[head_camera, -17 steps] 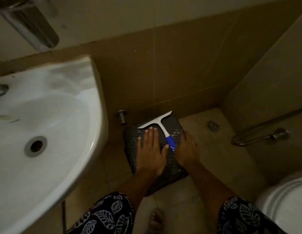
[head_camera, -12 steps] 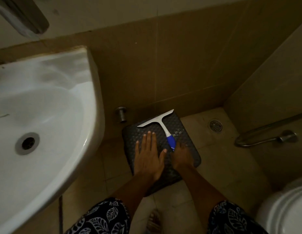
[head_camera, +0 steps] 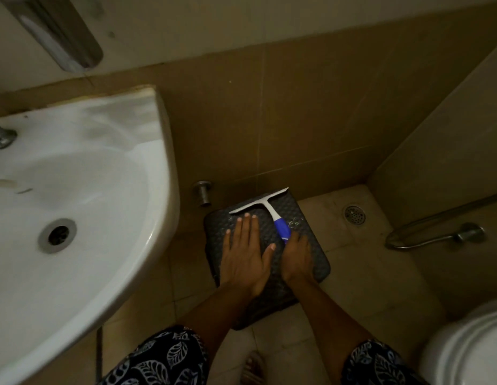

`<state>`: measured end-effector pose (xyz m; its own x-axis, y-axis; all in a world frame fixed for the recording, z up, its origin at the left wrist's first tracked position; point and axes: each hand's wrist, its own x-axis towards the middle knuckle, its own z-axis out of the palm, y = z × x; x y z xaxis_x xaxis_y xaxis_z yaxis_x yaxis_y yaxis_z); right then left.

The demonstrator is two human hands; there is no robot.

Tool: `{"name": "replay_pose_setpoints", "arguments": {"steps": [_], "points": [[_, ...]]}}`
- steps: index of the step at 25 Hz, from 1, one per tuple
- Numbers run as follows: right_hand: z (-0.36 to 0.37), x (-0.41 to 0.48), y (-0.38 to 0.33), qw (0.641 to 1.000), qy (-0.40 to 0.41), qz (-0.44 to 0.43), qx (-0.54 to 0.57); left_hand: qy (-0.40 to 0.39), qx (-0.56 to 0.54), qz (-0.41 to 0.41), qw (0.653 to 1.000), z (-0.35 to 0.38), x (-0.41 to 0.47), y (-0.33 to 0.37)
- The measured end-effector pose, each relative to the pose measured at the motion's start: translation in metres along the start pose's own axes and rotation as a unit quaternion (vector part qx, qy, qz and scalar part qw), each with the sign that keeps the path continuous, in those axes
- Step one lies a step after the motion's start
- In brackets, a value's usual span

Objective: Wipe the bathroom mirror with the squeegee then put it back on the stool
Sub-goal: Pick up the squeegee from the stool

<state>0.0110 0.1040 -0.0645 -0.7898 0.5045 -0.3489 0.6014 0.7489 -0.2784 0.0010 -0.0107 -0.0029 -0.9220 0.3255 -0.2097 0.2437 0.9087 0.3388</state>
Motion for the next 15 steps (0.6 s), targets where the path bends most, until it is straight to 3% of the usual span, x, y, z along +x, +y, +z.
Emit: {"name": "replay_pose_setpoints", "arguments": {"steps": [4,8,11,15], "points": [[-0.05,-0.027,-0.015,0.998,0.043,0.02,0.046,0.034,-0.016,0.038,0.999,-0.053,-0.005,0.019],[-0.117,-0.073,-0.03,0.993,0.109,0.048,0.022,0.11,-0.028,0.1,0.988,-0.126,-0.017,0.04],[-0.175,-0.101,-0.05,0.958,0.144,0.026,0.246,0.203,-0.014,0.153,0.967,-0.192,-0.023,0.054],[-0.256,-0.132,-0.104,0.884,0.258,0.043,0.387,0.295,0.034,0.186,0.937,-0.286,-0.037,0.05]]}}
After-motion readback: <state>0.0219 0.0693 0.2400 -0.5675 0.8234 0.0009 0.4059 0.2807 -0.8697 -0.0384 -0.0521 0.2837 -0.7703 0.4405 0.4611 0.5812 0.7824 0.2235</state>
